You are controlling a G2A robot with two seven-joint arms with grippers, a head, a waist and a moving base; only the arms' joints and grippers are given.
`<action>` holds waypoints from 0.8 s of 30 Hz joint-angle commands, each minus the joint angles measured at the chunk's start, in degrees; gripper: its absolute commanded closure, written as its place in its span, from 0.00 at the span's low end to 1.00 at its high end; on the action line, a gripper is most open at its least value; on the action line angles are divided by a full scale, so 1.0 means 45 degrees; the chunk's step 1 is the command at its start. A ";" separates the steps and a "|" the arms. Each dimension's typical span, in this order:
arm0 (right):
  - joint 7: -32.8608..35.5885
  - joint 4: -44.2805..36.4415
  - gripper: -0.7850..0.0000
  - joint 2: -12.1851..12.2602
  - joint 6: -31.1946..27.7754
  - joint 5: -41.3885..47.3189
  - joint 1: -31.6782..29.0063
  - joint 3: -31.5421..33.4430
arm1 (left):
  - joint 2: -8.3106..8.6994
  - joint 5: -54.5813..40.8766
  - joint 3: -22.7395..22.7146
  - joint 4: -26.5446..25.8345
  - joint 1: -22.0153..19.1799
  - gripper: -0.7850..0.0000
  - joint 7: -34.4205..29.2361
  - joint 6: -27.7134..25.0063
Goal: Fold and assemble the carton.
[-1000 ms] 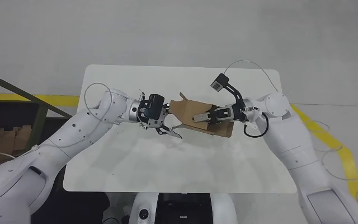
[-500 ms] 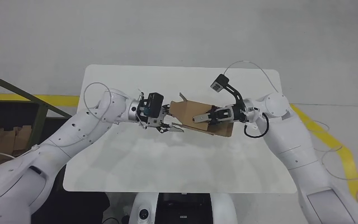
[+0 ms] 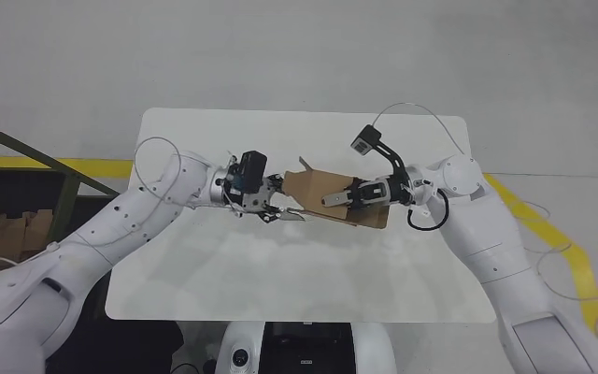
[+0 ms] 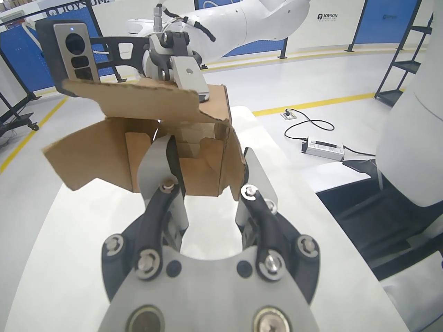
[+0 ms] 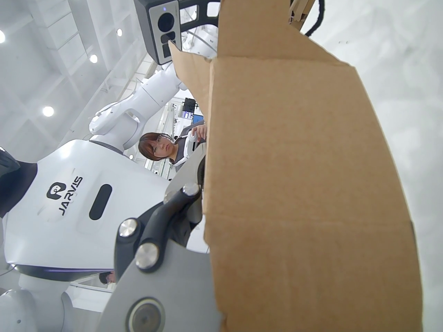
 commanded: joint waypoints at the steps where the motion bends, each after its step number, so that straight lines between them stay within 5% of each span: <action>1: 0.0025 -0.0023 1.00 -0.0004 -0.0015 0.0021 0.0005 -0.0017 | 0.0069 -0.0227 0.0055 0.0091 -0.0078 0.56 0.0000 0.0000; 24: 0.0054 -0.0245 1.00 -0.0004 0.0020 -0.0033 0.0065 -0.0126 | 0.0065 -0.0505 0.0453 0.0428 -0.0514 0.55 -0.0002 0.0000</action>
